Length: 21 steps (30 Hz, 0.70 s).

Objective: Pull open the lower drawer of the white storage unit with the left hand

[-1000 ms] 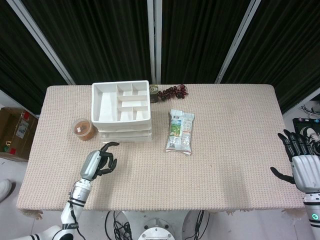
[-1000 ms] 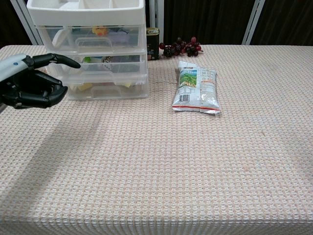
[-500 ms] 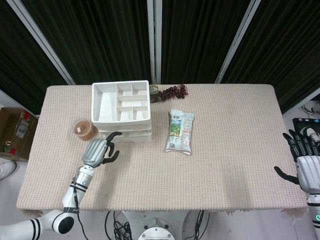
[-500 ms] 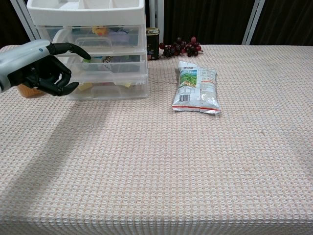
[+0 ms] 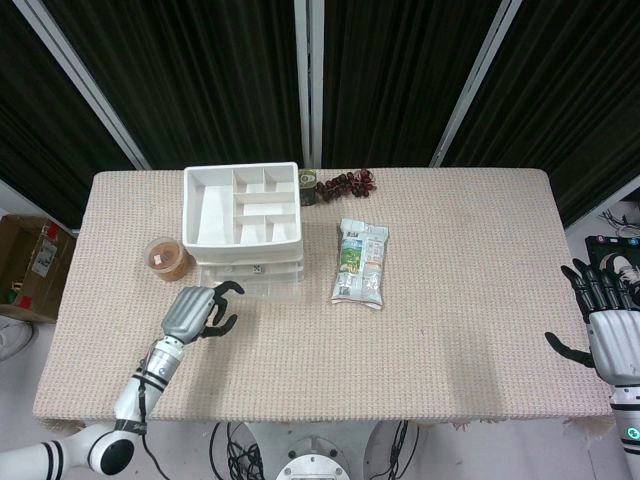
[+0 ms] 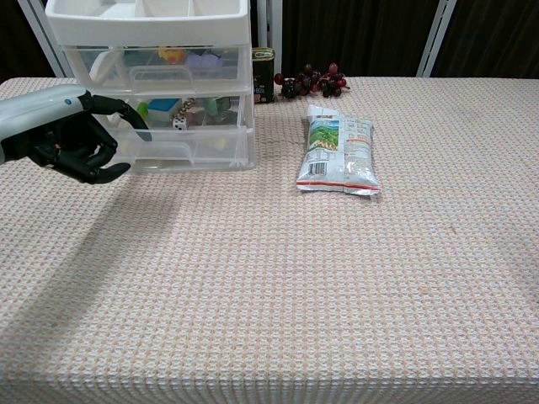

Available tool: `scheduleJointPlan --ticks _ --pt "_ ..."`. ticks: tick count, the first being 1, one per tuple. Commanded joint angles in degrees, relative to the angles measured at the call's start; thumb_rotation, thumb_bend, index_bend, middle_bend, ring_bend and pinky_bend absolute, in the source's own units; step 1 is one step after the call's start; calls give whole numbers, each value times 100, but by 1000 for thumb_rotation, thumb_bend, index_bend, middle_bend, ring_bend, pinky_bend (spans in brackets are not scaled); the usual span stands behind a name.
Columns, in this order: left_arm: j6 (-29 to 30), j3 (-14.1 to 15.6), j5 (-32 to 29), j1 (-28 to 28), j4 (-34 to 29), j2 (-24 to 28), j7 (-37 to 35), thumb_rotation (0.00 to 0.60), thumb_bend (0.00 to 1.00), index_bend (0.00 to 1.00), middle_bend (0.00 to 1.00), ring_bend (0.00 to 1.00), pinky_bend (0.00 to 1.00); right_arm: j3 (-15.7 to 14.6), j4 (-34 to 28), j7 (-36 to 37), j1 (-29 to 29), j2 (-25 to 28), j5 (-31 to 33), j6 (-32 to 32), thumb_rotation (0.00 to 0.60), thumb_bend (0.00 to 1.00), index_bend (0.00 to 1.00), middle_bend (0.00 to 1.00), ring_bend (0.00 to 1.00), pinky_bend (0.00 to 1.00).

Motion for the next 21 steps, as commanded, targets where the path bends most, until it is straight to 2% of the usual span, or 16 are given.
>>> scheduleJointPlan --ticks 1,12,18,21 --pt "11 145 89 72 -170 159 -45 600 367 389 817 903 1000 3 -12 -11 -1 3 2 6 600 100 0 33 0 0" --pt "149 414 373 205 -577 430 -251 600 349 388 817 903 1000 -8 -75 -67 7 4 -20 -4 600 101 0 33 0 0" --pt "72 476 385 160 -707 529 -166 600 340 384 817 903 1000 -11 -69 -48 -13 13 -11 20 600 101 0 33 0 0" --pt "107 480 424 155 -779 582 -133 600 333 352 816 903 1000 -9 -64 -31 -21 20 -21 42 600 98 0 33 0 0"
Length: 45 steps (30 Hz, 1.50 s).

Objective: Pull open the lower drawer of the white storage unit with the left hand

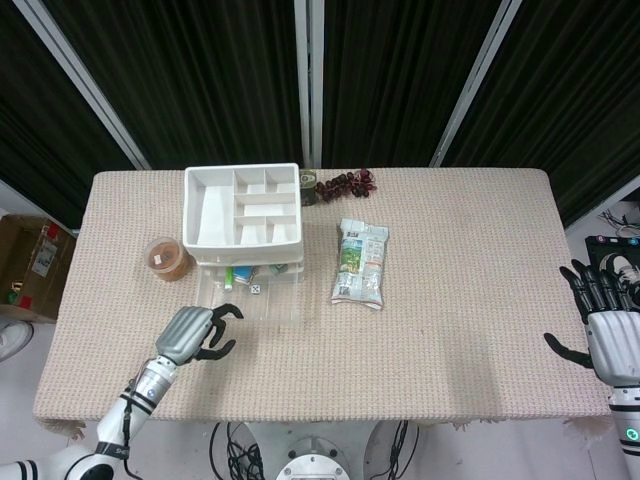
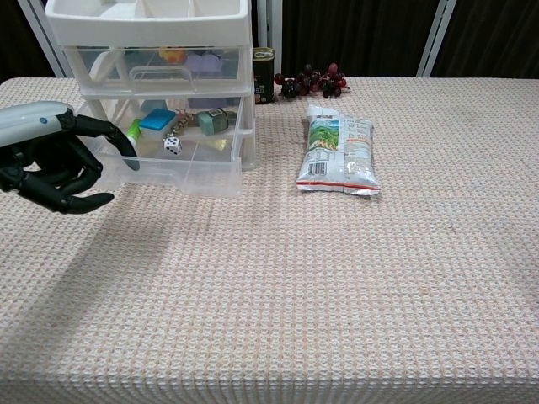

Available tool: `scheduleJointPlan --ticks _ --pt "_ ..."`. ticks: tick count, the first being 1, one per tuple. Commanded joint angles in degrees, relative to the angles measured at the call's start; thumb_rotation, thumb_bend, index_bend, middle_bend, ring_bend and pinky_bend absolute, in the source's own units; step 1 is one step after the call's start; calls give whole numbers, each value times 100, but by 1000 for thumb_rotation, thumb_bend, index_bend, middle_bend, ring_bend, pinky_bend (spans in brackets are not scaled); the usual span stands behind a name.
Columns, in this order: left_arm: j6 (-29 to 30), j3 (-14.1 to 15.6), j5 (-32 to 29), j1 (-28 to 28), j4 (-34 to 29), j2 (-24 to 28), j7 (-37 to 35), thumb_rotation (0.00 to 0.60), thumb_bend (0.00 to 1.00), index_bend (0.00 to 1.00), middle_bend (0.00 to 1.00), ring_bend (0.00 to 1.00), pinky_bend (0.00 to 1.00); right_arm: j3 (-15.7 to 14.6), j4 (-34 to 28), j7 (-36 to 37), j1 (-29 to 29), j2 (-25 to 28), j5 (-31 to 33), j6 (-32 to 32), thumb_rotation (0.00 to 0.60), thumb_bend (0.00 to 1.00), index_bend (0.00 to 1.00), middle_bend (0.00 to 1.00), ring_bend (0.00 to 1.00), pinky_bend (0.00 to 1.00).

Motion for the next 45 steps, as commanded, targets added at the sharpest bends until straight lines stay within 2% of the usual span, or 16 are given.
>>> scheduleJointPlan --ticks 1,8,12,15,18,22,27,33,39,45 --pt "56 5 54 4 -71 56 27 600 330 331 816 903 1000 0 4 13 -8 9 -12 19 600 98 0 33 0 0" --pt "401 -26 485 44 -490 510 177 600 319 295 810 901 1000 8 7 41 -48 54 -28 103 600 102 0 33 0 0" --pt "249 -242 506 -178 -694 874 267 600 315 305 809 901 1000 -3 10 62 -55 65 -60 117 600 98 0 33 0 0" --pt "19 -437 336 -412 -635 898 282 600 315 321 812 901 1000 -10 31 90 -65 60 -73 133 600 99 0 33 0 0" --pt "-303 -633 78 -741 -354 747 500 600 314 338 816 902 1000 -19 48 111 -81 66 -74 143 600 101 0 33 0 0" --pt "-518 -747 -205 -1088 143 366 1107 600 314 382 820 902 1000 -27 71 149 -106 77 -71 168 600 98 0 33 0 0" --pt "-640 -728 -534 -1367 631 -37 1824 600 314 401 823 903 1000 -34 120 202 -131 74 -30 159 600 101 0 33 0 0" --pt "-721 -645 -892 -1551 905 -288 2422 600 304 388 828 908 1000 -31 150 211 -124 56 -8 125 600 100 0 33 0 0" --pt "-837 -622 -1243 -1683 960 -399 2600 600 303 379 835 913 1000 -27 153 205 -128 43 16 112 600 101 0 33 0 0" --pt "-780 -599 -1328 -1744 1057 -494 2621 600 302 403 837 915 1000 -25 164 214 -137 38 37 104 600 98 0 33 0 0"
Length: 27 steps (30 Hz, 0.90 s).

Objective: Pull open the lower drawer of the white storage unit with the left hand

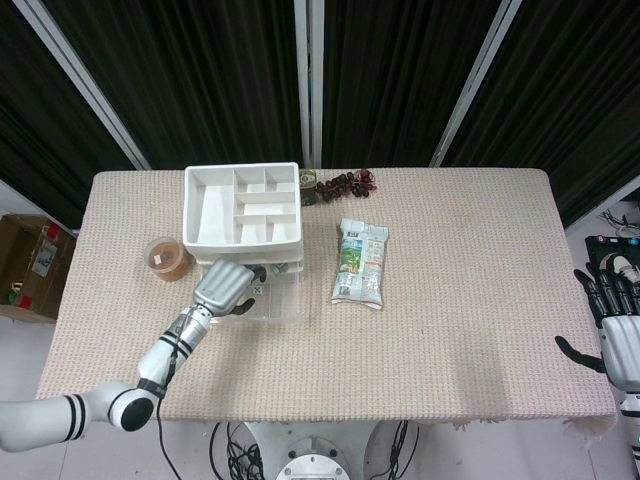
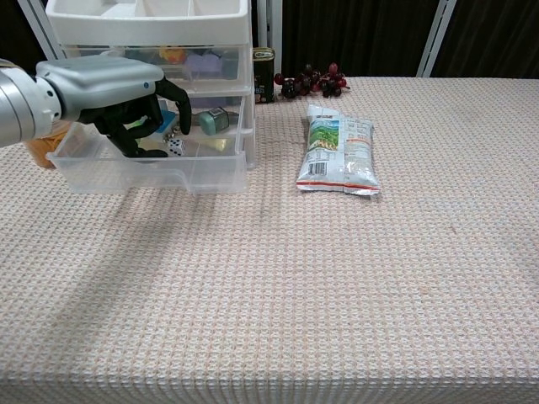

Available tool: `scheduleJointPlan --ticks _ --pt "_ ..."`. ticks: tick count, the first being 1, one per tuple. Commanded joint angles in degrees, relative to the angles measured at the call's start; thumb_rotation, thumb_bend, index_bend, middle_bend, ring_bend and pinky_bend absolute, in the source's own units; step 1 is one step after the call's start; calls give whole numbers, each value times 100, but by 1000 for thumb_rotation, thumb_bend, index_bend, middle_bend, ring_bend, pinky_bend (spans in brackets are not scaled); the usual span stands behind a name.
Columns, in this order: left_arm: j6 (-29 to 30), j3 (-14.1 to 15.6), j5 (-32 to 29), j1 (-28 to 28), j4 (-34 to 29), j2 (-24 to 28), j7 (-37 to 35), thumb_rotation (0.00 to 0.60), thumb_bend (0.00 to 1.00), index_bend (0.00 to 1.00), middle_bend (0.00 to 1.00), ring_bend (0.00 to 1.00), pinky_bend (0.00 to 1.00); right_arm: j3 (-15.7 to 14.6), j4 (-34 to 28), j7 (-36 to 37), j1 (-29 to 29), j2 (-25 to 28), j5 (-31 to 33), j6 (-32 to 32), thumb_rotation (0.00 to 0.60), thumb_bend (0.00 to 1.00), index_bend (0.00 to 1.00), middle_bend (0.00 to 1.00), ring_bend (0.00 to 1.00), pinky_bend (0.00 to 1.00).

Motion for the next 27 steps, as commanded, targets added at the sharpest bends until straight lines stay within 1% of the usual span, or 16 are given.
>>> scheduleJointPlan --ticks 1,11,23,27 --pt "9 22 -25 -26 33 -35 -6 600 302 406 837 915 1000 2 3 2 -3 -1 4 1 600 99 0 33 0 0" --pt "-24 78 -206 -146 171 -139 70 600 287 430 839 917 1000 4 31 25 -11 -4 31 -19 600 98 0 35 0 0" --pt "32 161 -204 -207 306 -198 49 600 379 494 840 918 1000 -1 65 80 -18 -12 37 -39 600 98 0 38 0 0" --pt "135 188 -138 -177 241 -172 26 600 399 523 840 919 1000 -5 76 93 -19 -17 31 -43 600 99 0 38 0 0"
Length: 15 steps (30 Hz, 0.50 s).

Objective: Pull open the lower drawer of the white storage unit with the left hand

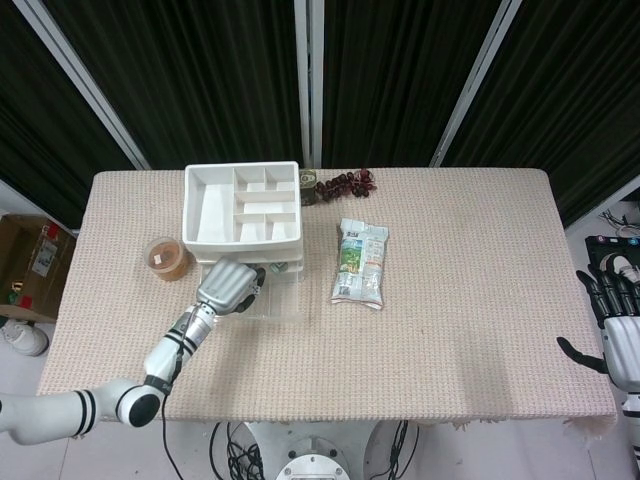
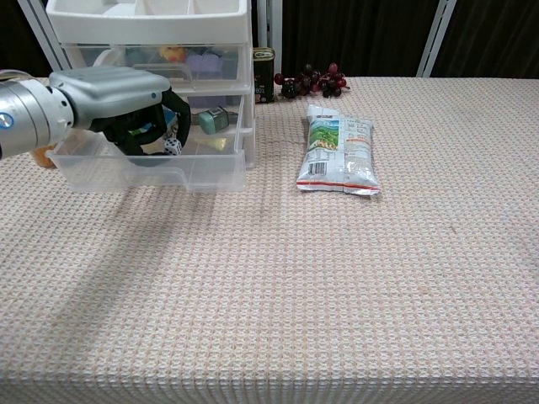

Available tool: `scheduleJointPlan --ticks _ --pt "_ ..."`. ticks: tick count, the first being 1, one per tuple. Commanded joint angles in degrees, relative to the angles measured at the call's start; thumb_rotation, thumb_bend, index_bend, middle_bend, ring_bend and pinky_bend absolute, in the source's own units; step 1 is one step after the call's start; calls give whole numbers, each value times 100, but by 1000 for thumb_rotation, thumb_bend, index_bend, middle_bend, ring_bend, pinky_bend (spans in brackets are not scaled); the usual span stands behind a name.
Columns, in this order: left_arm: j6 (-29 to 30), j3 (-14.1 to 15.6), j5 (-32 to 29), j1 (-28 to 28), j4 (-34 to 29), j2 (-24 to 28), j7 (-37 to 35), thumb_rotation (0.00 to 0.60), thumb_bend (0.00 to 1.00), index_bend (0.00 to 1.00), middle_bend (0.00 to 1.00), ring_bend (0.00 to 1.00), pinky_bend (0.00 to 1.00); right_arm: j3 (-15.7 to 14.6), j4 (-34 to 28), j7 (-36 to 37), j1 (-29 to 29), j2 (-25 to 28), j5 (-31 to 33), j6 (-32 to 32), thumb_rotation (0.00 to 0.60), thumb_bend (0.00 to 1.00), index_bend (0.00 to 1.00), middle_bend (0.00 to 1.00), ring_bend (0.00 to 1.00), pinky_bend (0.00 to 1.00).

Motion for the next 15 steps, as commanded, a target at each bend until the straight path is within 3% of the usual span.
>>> scheduleJointPlan --ticks 1,8,15 --pt "92 20 70 42 -104 51 -34 600 400 525 841 919 1000 -2 5 5 -1 -2 -5 0 600 100 0 38 0 0" --pt "778 164 743 341 -791 441 -52 600 392 527 841 921 1000 -5 28 38 -4 -6 -40 23 600 100 0 38 0 0" --pt "1230 612 2003 587 -1469 780 -77 600 391 527 841 920 1000 -12 37 59 0 -25 -104 57 600 98 0 38 0 0"
